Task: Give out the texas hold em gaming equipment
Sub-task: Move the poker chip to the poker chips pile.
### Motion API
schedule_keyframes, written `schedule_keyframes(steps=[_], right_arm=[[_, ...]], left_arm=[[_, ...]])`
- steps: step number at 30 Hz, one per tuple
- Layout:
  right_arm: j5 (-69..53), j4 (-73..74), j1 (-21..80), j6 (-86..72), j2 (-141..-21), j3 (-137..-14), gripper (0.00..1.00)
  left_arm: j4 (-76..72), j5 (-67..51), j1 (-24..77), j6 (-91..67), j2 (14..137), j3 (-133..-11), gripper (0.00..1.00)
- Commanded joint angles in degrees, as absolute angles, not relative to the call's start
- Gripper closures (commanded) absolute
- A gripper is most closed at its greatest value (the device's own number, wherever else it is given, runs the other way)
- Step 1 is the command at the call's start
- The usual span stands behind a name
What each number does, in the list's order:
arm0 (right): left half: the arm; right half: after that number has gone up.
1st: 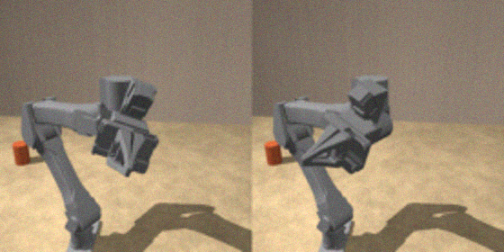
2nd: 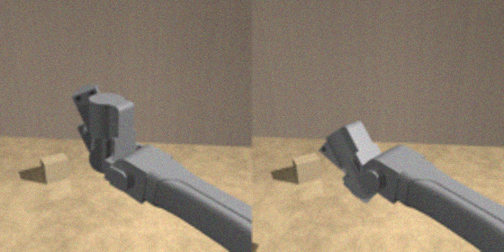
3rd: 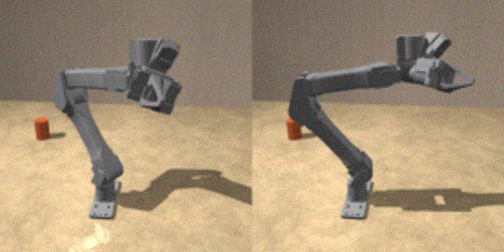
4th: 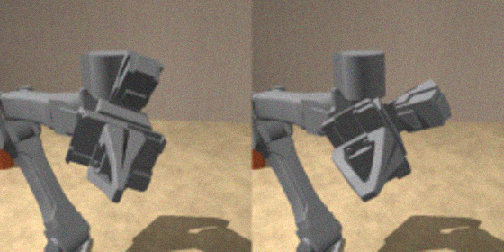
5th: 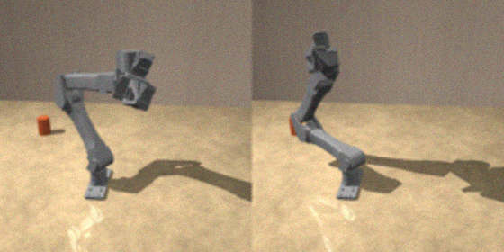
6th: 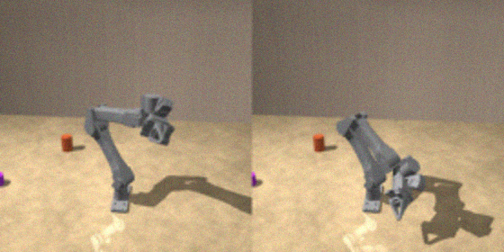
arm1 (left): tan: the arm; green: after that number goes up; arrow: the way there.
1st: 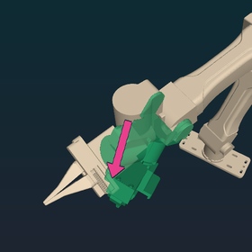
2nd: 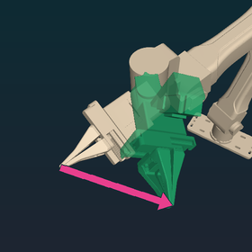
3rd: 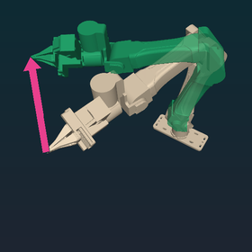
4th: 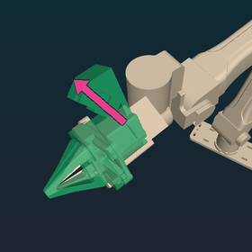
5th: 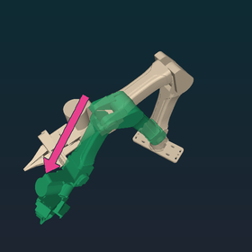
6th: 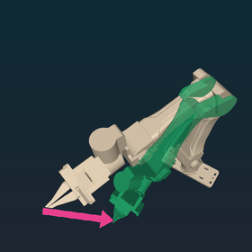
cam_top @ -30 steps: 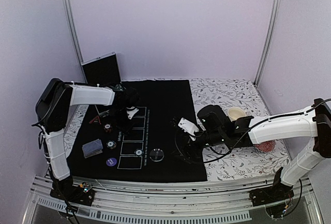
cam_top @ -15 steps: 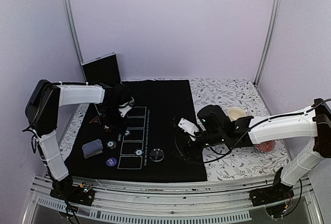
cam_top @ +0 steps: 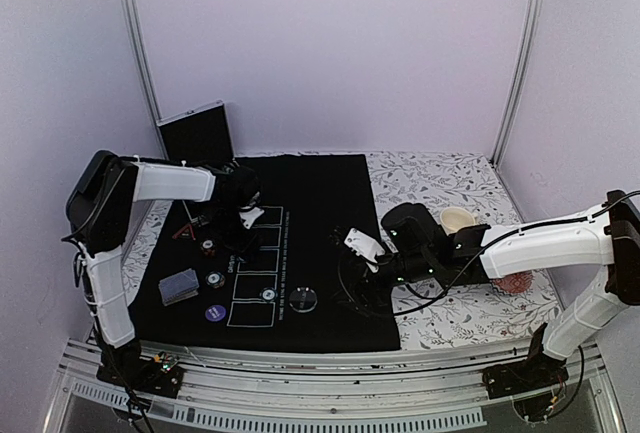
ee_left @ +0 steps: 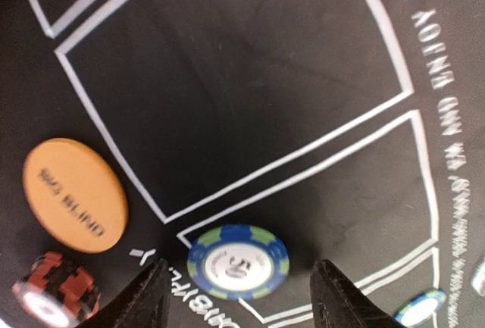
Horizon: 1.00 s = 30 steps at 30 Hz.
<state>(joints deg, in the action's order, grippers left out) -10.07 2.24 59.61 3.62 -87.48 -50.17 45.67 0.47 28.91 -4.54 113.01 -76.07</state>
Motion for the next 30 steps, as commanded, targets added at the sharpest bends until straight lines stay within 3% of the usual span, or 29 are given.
schedule_keyframes(steps=[1,13,30], right_arm=[[-10.9,1.9,60.0,2.9,-88.3,-50.7,0.01],[-10.6,2.0,59.9,3.0,-87.9,-50.4,0.01],[-10.7,1.9,60.0,3.3,-88.1,-50.7,0.01]], left_arm=[[45.1,1.0,28.8,-4.8,115.2,-76.1,0.38],[45.7,-1.7,28.8,-4.4,115.6,-74.9,0.6],[49.3,-1.0,28.9,-6.4,103.9,-73.8,0.67]])
